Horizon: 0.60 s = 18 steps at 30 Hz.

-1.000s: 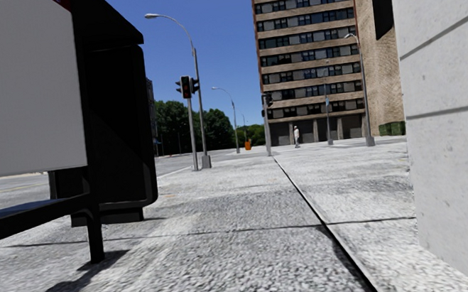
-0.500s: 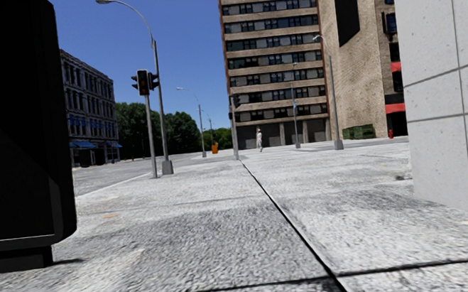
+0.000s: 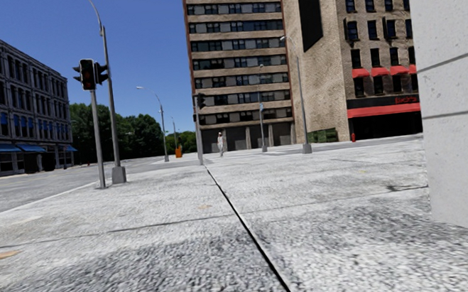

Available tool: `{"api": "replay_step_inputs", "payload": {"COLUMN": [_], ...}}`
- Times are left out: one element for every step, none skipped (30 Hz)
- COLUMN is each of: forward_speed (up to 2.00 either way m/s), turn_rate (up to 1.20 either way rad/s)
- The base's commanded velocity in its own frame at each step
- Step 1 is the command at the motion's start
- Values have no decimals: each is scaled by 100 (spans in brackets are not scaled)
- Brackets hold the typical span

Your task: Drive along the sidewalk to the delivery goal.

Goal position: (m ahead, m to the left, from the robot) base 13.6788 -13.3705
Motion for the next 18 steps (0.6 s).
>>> {"api": "replay_step_inputs", "payload": {"forward_speed": [200, 200, 200, 200, 200, 200, 200, 200, 200, 200, 200, 200, 200, 200, 200, 200, 200, 200], "turn_rate": [-38, -39, -39, -41, -41, -44, -45, -45, -45, -45, -45, -45, -45, -45, -45, -45, -45, -45]}}
